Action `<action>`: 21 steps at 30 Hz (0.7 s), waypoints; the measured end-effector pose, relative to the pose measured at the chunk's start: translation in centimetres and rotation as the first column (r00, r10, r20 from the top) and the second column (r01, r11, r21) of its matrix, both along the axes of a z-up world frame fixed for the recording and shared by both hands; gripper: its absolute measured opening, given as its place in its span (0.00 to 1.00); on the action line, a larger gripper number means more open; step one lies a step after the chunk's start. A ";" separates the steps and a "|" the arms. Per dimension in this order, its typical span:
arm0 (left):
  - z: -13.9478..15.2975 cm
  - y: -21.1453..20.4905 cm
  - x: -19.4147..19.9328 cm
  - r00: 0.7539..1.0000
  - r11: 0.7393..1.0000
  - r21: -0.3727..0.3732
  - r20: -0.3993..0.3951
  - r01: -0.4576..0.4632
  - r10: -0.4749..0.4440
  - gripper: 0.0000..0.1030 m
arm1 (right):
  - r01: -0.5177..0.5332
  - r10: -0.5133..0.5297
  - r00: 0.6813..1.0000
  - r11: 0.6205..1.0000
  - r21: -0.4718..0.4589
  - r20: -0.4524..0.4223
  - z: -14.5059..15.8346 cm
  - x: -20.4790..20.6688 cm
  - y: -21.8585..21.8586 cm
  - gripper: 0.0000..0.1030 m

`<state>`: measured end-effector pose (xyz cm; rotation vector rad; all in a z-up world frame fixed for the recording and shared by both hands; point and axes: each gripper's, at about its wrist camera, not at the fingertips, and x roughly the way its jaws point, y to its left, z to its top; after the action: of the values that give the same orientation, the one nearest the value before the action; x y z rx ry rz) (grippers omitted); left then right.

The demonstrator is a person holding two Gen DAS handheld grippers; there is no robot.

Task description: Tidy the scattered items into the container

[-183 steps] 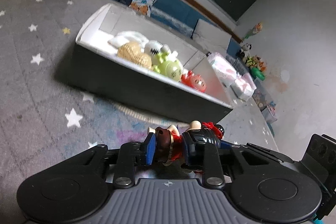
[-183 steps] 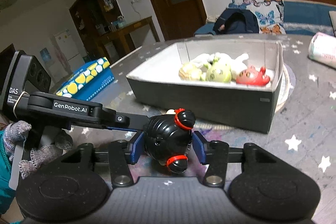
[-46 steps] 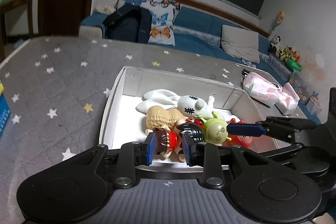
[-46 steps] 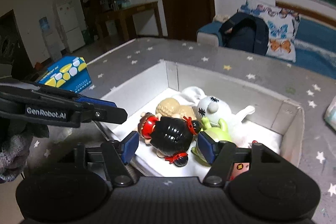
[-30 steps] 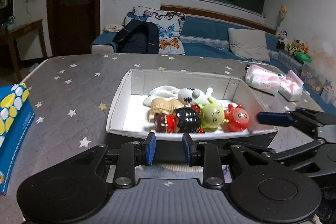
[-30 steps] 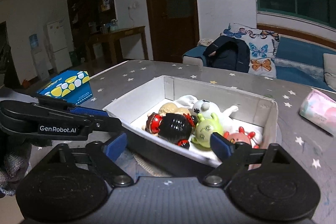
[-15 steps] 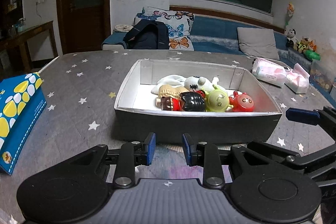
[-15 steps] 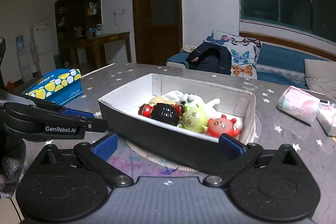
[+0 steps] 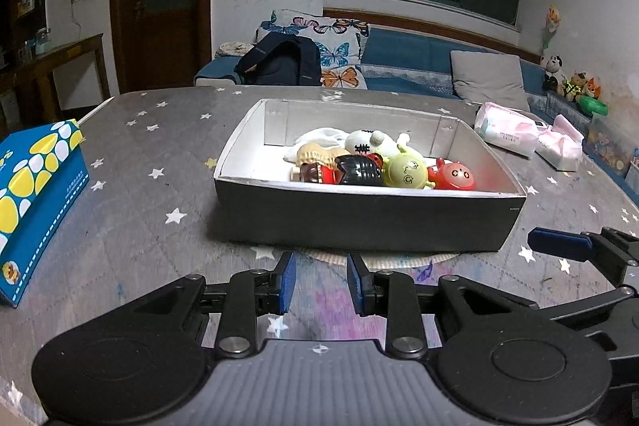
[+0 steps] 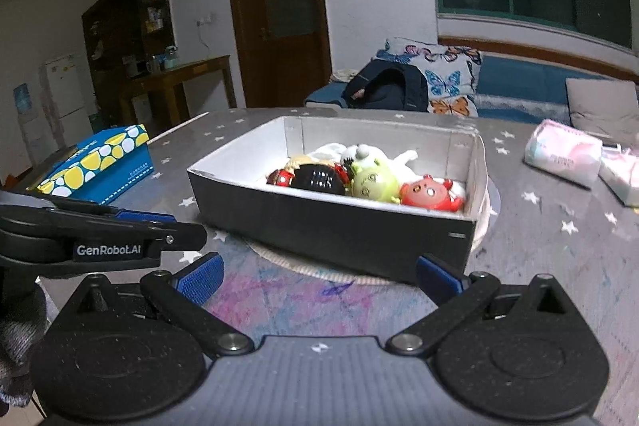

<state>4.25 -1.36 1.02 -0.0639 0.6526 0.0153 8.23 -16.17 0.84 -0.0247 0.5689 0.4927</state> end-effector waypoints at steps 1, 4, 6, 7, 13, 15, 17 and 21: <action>-0.1 0.0 -0.1 1.000 1.000 0.001 0.000 -0.001 0.001 0.30 | 0.010 -0.010 1.000 1.000 -0.003 -0.007 -0.2 0.0 0.0 1.00; -0.4 -0.3 -0.4 1.000 1.000 0.014 0.001 -0.005 0.005 0.30 | 0.029 -0.029 0.999 1.000 -0.008 -0.028 -0.6 -0.2 0.0 1.00; -0.6 -0.5 -0.5 1.000 1.000 0.019 -0.001 -0.002 0.002 0.30 | 0.040 -0.040 0.998 0.999 -0.013 -0.042 -0.9 -0.3 0.0 1.00; -0.7 -0.6 -0.6 1.000 1.000 0.022 -0.001 0.000 0.000 0.30 | 0.045 -0.046 0.998 0.999 -0.018 -0.046 -1.0 -0.3 0.0 1.00; -0.8 -1.1 -0.9 1.000 0.999 0.033 0.008 0.001 -0.002 0.30 | 0.064 -0.066 0.996 0.997 -0.034 -0.058 -1.3 -0.7 0.0 1.00; -0.8 -1.1 -1.0 1.000 0.999 0.039 0.013 -0.002 0.002 0.30 | 0.070 -0.073 0.996 0.997 -0.039 -0.060 -1.3 -0.7 -0.1 1.00; -0.9 -1.2 -1.1 1.000 0.999 0.045 0.015 -0.005 0.005 0.30 | 0.074 -0.076 0.995 0.996 -0.042 -0.062 -1.3 -0.8 -0.1 1.00; -1.1 -1.4 -1.2 1.000 0.999 0.050 0.013 -0.012 0.012 0.30 | 0.080 -0.084 0.994 0.995 -0.051 -0.071 -1.4 -1.0 -0.1 1.00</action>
<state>3.02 -2.75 -0.07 -0.0191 0.6390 0.0430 7.22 -16.31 -0.55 -0.0287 0.6504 0.4011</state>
